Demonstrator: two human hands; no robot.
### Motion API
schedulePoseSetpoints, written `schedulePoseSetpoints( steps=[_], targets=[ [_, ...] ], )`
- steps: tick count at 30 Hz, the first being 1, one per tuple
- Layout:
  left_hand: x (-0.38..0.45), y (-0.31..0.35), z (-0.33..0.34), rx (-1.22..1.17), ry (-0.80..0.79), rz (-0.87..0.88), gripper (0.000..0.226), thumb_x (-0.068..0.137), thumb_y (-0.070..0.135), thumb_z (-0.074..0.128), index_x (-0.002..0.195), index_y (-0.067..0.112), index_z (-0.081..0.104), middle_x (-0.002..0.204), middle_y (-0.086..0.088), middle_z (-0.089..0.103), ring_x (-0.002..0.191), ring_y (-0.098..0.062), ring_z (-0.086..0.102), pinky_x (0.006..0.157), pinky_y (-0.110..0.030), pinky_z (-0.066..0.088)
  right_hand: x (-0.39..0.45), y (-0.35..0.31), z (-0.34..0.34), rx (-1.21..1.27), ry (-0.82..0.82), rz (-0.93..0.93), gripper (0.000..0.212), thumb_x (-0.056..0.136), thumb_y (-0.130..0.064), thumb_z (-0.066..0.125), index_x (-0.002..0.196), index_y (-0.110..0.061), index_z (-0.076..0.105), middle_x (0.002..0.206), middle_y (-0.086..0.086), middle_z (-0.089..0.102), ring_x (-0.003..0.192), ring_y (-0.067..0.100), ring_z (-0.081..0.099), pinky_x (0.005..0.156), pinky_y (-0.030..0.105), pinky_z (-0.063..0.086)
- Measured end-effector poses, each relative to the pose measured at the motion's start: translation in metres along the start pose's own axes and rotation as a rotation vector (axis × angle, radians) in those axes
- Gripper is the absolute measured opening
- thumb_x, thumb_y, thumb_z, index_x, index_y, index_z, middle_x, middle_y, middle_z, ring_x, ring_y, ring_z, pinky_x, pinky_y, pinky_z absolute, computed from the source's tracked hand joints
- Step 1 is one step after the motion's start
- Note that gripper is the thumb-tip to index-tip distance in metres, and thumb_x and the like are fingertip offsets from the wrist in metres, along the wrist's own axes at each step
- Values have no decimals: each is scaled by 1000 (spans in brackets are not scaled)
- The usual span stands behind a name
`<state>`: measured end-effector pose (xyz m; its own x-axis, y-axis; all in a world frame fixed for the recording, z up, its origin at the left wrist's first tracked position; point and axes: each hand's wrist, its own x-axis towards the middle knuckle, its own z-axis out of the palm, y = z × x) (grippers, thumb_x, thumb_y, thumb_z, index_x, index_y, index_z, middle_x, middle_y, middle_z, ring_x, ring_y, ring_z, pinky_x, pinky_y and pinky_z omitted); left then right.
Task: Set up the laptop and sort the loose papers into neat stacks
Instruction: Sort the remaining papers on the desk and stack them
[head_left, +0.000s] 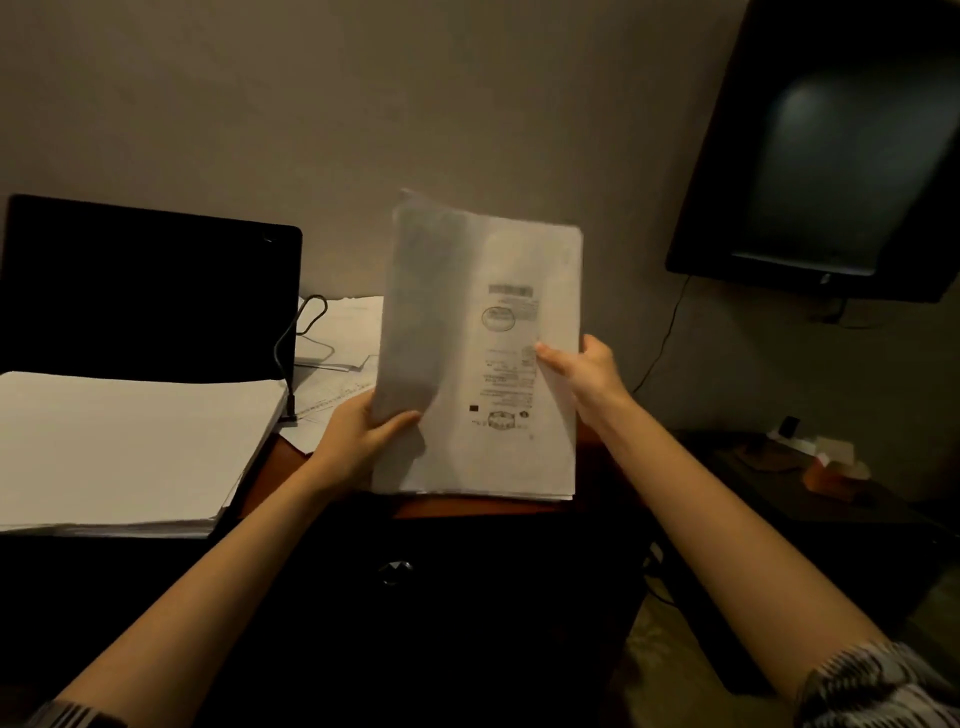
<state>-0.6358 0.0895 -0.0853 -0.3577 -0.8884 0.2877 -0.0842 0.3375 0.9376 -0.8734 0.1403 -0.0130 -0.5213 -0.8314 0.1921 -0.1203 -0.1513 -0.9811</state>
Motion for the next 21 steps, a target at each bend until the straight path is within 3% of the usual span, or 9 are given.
schedulePoseSetpoints(
  steps=[2, 6, 9, 11, 15, 18, 21],
  targets=[
    [11, 11, 2, 87, 98, 90, 17, 91, 16, 62, 107, 18, 57, 105, -5, 63, 92, -20, 62, 77, -31, 54, 11, -7, 3, -44, 63, -147, 29, 86, -8, 67, 112, 0, 56, 98, 7, 63, 79, 16, 64, 62, 21, 54],
    [29, 21, 11, 81, 182, 113, 9, 92, 18, 61, 101, 16, 60, 102, -9, 63, 92, -26, 62, 78, -39, 54, 30, -11, 14, -157, 180, -290, 14, 91, -11, 60, 104, -9, 56, 97, 4, 61, 90, 19, 61, 80, 33, 53],
    [24, 4, 22, 80, 232, -31, 20, 88, 21, 66, 104, 10, 63, 100, -8, 64, 86, -20, 60, 73, -30, 52, 29, 15, 23, -215, 97, -247, 16, 94, -14, 56, 108, -7, 57, 100, 5, 62, 94, 20, 59, 84, 35, 51],
    [21, -11, 26, 145, 238, -117, 29, 91, 24, 62, 112, 3, 63, 104, -8, 62, 89, -22, 58, 78, -34, 50, 22, 40, 28, -270, -2, -195, 20, 96, -19, 53, 111, -6, 57, 105, 9, 63, 100, 24, 61, 85, 38, 52],
    [18, -13, 20, 136, 342, -126, 18, 95, 25, 56, 100, 9, 62, 101, -10, 62, 87, -24, 58, 77, -34, 52, 16, 64, 28, -350, -112, -177, 24, 99, -21, 47, 114, -4, 57, 104, 7, 61, 94, 18, 58, 71, 24, 49],
    [11, -12, 10, 140, 476, -77, 13, 94, 24, 59, 92, 11, 58, 89, -7, 61, 76, -20, 58, 57, -18, 47, 15, 62, 28, -129, -184, -128, 32, 103, -30, 35, 109, -9, 58, 96, 4, 64, 92, 20, 63, 71, 26, 54],
    [9, -5, -12, -81, 691, -94, 20, 92, 26, 59, 98, 7, 61, 87, -10, 64, 77, -29, 66, 62, -33, 56, 18, 65, 34, 95, -309, 8, 46, 103, -39, 23, 112, -11, 58, 101, 10, 66, 92, 21, 66, 75, 33, 58]
  ],
)
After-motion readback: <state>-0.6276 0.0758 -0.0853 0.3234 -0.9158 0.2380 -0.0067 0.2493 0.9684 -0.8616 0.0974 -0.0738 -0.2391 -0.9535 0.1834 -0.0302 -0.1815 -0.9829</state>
